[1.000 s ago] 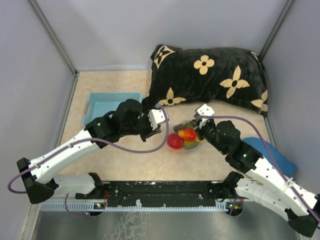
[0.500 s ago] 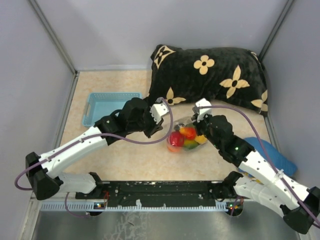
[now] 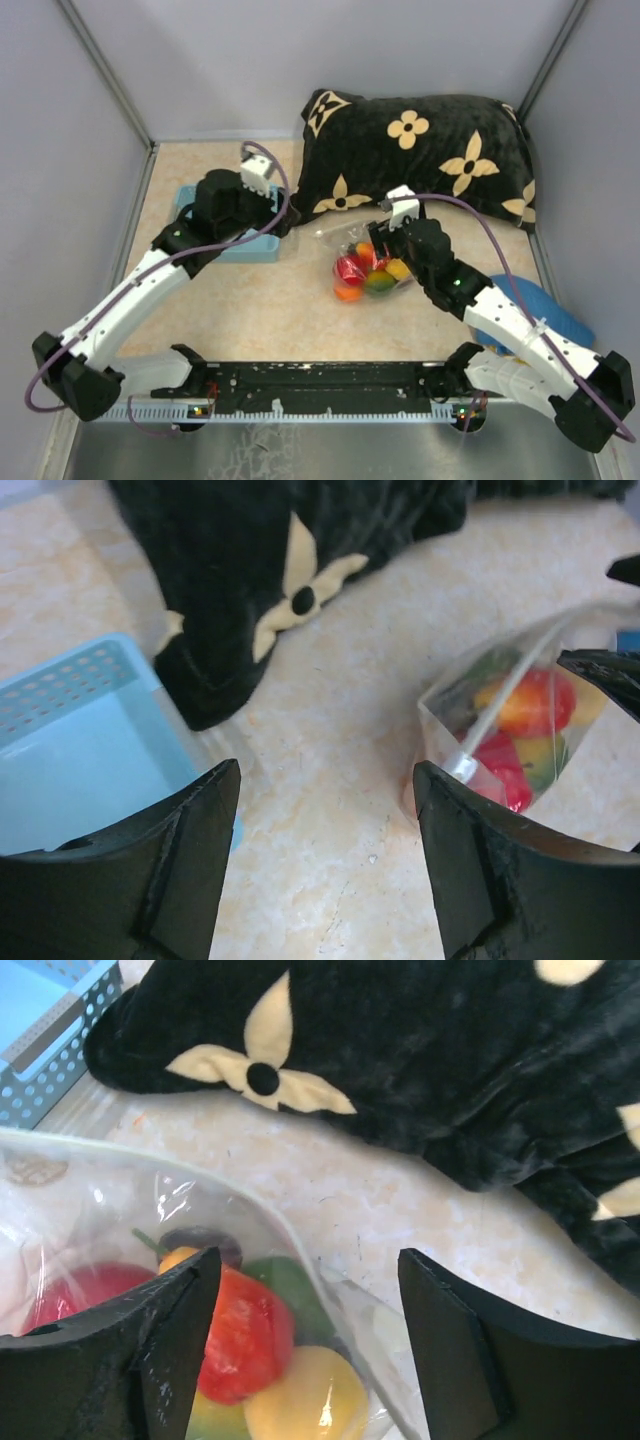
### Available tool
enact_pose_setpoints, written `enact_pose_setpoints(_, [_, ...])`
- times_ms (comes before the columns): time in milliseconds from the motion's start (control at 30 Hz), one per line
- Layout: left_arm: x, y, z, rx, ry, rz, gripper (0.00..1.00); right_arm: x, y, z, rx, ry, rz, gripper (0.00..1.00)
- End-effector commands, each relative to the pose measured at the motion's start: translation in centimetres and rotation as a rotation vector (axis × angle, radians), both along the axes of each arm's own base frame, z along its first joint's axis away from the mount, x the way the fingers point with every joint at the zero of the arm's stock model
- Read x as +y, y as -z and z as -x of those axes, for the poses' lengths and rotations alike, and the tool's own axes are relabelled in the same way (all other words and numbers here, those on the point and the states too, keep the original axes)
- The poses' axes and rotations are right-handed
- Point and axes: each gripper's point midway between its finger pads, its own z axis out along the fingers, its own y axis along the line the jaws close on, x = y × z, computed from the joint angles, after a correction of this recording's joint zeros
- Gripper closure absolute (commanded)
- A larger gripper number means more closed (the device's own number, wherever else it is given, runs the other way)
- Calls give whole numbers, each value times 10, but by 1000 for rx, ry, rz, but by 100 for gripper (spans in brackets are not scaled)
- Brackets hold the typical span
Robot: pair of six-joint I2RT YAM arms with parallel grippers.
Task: Place the food in the zip-top bag and seal the zipper
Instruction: Place the zipper food storage bag at the center of the board, then reset both arms
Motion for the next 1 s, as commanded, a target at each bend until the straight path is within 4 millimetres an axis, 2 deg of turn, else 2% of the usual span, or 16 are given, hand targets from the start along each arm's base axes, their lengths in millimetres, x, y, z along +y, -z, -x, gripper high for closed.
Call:
enact_pose_setpoints(0, [38, -30, -3, 1, -168, 160, 22, -19, -49, -1, -116, 100, -130, 27])
enact_pose_setpoints(67, [64, -27, -3, 25, -257, 209, 16, -30, -49, 3, -114, 148, -165, 26])
enact_pose_setpoints(167, [113, -11, -1, 46, -425, 256, 5, -50, -51, 12, -119, 235, -214, 26])
enact_pose_setpoints(267, [156, -12, 9, -5, -559, 283, 1, -70, -64, 24, -143, 311, -275, 26])
enact_pose_setpoints(400, [189, -40, 32, -167, -657, 292, 0, -98, -85, 43, -188, 395, -378, 26])
enact_pose_setpoints(500, [213, -60, 51, -291, -731, 300, 0, -110, -96, 56, -230, 396, -414, 26])
enact_pose_setpoints(600, [228, -77, 71, -403, -762, 344, 0, -125, -103, 67, -270, 425, -438, 25])
enact_pose_setpoints(700, [234, -83, 84, -492, -754, 369, 0, -140, -110, 78, -309, 450, -447, 25])
enact_pose_setpoints(967, [233, -71, 87, -520, -737, 364, 0, -170, -114, 100, -378, 500, -434, 25])
